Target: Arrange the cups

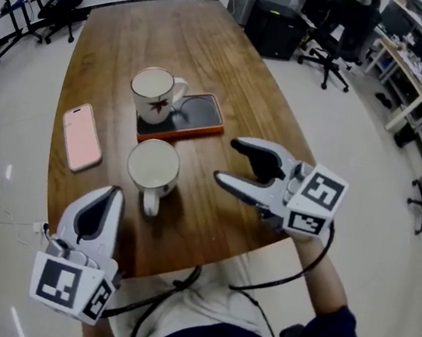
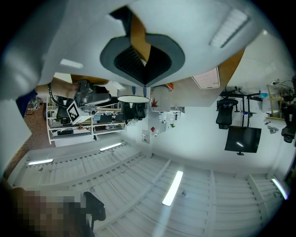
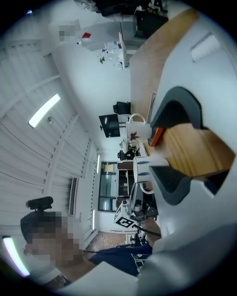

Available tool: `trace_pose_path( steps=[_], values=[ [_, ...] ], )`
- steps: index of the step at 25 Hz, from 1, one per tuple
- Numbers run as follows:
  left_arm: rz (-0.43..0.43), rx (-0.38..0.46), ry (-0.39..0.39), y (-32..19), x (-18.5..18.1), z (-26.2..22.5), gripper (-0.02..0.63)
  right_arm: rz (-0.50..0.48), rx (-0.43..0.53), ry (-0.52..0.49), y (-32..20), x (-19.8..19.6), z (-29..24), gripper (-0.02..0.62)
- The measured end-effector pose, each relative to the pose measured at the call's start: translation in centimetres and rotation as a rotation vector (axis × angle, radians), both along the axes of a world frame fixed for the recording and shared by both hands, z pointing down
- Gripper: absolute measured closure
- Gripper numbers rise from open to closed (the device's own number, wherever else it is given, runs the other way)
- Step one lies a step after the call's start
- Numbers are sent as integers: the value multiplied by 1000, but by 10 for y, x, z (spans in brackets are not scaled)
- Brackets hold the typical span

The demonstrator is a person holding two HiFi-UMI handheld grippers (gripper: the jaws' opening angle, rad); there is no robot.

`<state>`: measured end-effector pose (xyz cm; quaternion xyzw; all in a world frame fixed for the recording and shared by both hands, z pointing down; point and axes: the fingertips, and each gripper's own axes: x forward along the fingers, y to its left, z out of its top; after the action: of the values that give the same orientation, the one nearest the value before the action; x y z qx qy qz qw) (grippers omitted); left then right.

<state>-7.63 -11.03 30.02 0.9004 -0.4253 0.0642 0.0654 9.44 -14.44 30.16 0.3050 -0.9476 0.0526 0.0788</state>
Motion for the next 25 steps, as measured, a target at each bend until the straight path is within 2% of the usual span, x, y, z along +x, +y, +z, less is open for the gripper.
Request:
trace_pose_path(
  steps=[2,3,6,8,15,25],
  values=[
    [46,0,0,2,6,0,603,74,-4,1,-1,11,0,502],
    [79,0,0,4,10,0,603,103,-6,2,-1,16,0,584],
    [160,2,0,10,21,-2,603,116,-4,3,7,23,-1,585],
    [183,2,2,12,24,-2,603,106,-5,0,14,24,-1,585],
    [185,-2,0,12,23,-1,603,70,-2,-3,33,23,-2,587],
    [185,-2,1,12,23,-3,603,38,-2,3,27,15,-2,588]
  ],
)
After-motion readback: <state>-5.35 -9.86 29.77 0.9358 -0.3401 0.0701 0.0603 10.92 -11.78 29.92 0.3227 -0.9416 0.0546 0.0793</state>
